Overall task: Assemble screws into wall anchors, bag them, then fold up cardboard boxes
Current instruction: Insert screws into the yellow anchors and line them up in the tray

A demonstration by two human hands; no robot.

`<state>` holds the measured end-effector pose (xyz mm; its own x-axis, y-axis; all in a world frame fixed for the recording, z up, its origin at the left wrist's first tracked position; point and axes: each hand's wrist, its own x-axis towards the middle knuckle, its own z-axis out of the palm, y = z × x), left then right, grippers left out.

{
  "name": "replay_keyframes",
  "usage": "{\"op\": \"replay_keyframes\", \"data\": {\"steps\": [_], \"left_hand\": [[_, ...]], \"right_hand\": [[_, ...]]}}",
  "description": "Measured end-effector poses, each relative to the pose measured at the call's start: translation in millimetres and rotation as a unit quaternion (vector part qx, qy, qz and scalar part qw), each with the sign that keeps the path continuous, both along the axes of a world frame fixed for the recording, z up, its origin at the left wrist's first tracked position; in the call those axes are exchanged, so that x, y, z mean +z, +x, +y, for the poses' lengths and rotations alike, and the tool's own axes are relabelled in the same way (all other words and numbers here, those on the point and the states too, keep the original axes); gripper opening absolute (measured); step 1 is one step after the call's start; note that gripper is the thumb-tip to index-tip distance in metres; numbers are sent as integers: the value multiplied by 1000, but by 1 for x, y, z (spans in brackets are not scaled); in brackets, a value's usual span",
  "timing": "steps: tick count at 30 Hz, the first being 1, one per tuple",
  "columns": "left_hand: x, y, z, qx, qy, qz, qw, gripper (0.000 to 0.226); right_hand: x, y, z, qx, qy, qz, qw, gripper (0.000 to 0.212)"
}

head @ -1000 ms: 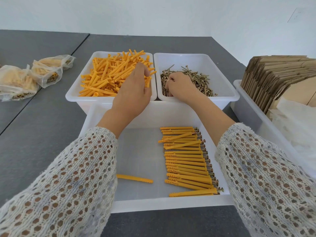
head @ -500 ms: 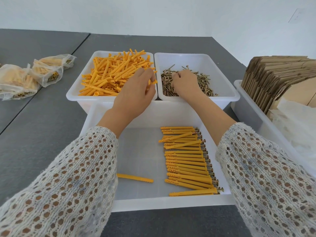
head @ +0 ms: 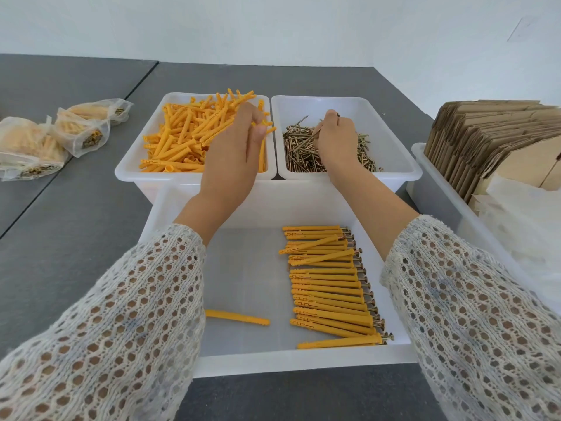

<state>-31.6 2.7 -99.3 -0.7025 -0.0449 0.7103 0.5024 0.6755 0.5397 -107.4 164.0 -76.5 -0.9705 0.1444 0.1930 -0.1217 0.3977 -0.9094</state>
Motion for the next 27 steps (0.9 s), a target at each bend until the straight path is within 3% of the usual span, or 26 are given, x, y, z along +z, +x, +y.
{"op": "replay_keyframes", "data": {"steps": [3,5,8,13,21,27], "left_hand": [[-5,-1,-2,33,-59,-23,997,23],[-6,-3,-3,70,-77,-43,994,25],[-7,-5,-3,99,-87,-60,989,26],[-6,-5,-2,105,-82,-72,988,19],[-4,-2,-2,86,-71,-76,991,24],[-4,-3,-3,89,-69,-89,990,23]], "right_hand": [[9,9,-3,50,-232,-53,970,40],[13,15,-7,104,-294,-86,946,38],[14,20,-13,163,-293,-99,937,37],[10,25,-23,220,-204,-94,949,32],[7,18,-17,140,-326,-112,928,34],[7,21,-18,197,-260,-111,939,32]]}}
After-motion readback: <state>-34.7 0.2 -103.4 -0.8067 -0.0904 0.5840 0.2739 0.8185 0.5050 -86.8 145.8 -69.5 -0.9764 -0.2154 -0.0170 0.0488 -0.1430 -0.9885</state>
